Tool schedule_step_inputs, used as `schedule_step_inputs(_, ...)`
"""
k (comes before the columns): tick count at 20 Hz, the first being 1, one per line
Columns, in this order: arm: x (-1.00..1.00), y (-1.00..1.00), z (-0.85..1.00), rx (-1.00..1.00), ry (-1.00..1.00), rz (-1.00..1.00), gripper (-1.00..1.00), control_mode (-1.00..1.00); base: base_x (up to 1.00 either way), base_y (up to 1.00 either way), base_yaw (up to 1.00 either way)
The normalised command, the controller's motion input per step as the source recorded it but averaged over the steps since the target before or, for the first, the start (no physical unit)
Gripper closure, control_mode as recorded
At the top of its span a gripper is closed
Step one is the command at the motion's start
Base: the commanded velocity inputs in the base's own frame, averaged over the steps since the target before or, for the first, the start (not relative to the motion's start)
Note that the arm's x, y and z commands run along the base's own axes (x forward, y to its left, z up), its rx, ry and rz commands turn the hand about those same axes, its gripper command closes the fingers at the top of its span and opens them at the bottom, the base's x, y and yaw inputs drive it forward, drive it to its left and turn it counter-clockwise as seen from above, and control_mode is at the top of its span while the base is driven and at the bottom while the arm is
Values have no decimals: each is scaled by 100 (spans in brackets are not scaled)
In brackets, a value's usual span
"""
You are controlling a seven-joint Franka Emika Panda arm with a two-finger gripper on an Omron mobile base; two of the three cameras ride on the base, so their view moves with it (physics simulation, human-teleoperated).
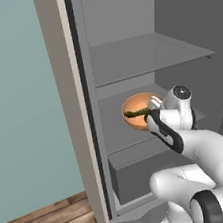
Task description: Place the bowl with the squash and avocado on the second highest shelf of the fridge. Place the bowl with the chicken drumstick and fish on the top shelf of the fridge.
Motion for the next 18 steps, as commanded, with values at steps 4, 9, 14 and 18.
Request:
schedule_step_inputs(4,100,0,-27,0,0,0,100,-100,0,0,0)
schedule_step_inputs(9,54,0,-3,0,0,0,-100,-100,0,0,0)
schedule_step_inputs(14,-3,-2,24,2,-1,-5,-100,-100,0,0,0)
schedule_step_inputs(18,-59,0,96,1,-7,-6,-100,-100,0,0,0)
